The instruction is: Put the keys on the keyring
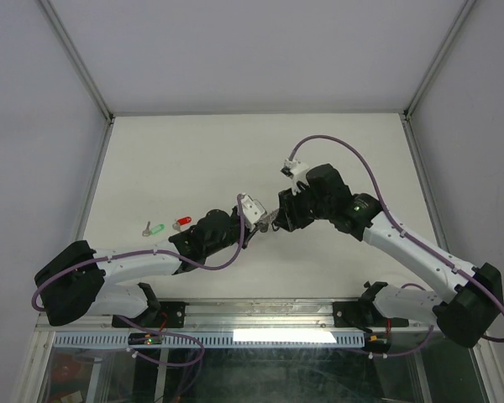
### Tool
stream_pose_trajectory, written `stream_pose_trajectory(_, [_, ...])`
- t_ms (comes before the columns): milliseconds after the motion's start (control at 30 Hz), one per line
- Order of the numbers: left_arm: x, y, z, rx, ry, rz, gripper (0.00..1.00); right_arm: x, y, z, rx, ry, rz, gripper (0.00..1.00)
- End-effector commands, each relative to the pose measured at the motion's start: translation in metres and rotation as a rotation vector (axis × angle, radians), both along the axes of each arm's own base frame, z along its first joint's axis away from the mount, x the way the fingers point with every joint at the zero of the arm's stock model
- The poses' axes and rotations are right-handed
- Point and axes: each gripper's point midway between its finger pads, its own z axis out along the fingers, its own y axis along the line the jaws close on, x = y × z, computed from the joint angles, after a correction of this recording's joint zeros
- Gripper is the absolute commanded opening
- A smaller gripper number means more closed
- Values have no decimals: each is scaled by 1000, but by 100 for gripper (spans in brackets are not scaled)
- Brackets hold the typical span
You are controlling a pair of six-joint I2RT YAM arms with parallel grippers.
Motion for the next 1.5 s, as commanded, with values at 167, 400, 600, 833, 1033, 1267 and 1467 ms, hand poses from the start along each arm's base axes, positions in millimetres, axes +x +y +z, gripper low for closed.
stream_pose_trajectory(167, [26,5,19,33,-58,110,0,36,-31,21,27,-155,-295,49])
stream_pose_trajectory(400, [25,-5,11,60,-34,72,5,41,-41,31,57,-157,-396,58])
stream_pose_trajectory(600, [19,-20,2,63,3,2,11,42,-49,37,84,-193,-426,65])
stream_pose_trajectory(833, [11,-36,-15,79,56,-63,24,43,-58,35,62,-210,-451,65])
stream_pose_trajectory(1033, [1,-46,-19,64,89,-104,39,40,-60,36,71,-214,-447,66])
stream_pose_trajectory(1267, [-1,-47,21,-118,112,-130,61,30,-45,47,110,-270,-286,97])
stream_pose_trajectory(1467, [27,-4,70,-334,139,-56,76,40,-67,62,73,-362,-372,100])
